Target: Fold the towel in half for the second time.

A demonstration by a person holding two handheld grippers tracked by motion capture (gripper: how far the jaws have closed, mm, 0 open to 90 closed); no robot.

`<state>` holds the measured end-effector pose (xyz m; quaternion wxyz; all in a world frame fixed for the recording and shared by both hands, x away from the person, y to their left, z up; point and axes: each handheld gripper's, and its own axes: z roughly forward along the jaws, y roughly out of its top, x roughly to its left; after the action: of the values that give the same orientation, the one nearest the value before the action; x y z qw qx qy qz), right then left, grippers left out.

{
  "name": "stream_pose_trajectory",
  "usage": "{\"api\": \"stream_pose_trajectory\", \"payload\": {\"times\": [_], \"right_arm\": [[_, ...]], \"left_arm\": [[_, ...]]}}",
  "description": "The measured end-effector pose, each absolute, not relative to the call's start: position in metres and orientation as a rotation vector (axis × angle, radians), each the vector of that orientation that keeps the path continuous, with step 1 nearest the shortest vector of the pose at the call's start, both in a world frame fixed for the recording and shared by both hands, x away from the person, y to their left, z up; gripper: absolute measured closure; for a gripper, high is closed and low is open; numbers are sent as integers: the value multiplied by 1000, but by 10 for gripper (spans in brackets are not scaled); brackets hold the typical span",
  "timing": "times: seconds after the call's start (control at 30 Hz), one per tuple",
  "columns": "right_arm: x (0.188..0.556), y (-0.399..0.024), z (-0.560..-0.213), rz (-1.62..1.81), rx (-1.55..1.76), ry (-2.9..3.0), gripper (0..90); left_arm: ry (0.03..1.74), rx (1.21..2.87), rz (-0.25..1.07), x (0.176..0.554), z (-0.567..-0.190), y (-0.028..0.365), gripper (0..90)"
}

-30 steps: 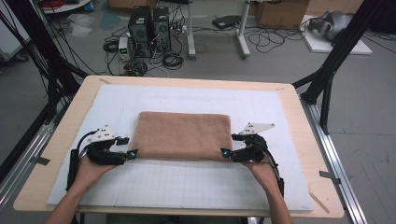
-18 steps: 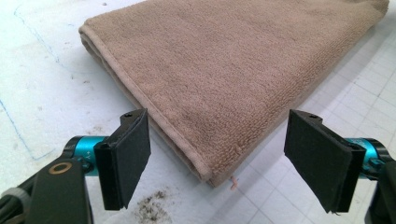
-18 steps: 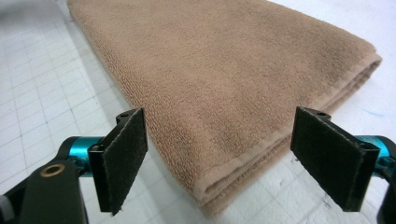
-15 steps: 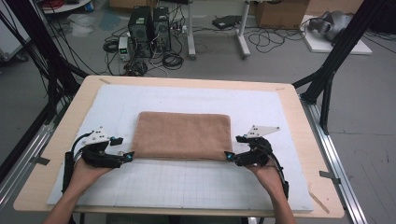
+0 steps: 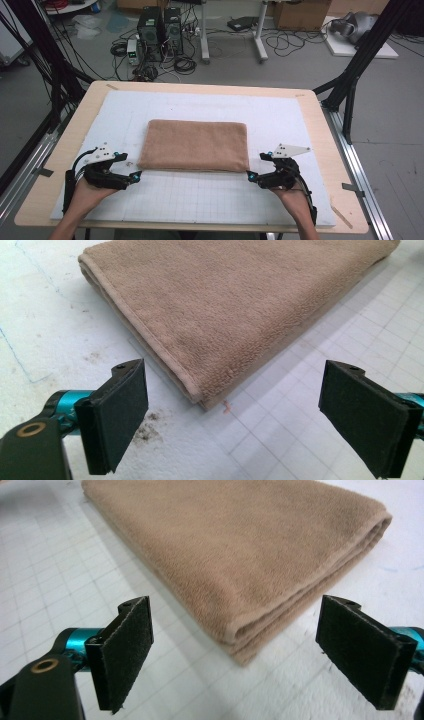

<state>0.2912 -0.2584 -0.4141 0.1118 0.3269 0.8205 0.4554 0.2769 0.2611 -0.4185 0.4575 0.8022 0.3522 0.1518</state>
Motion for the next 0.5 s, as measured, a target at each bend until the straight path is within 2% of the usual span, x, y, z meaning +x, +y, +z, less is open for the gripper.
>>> {"api": "stream_pose_trajectory", "payload": {"times": [0.5], "right_arm": [[273,-284,-418,1344,1007,2358,119]], "left_arm": [[874,1968,381,262,-420,272,109]]}}
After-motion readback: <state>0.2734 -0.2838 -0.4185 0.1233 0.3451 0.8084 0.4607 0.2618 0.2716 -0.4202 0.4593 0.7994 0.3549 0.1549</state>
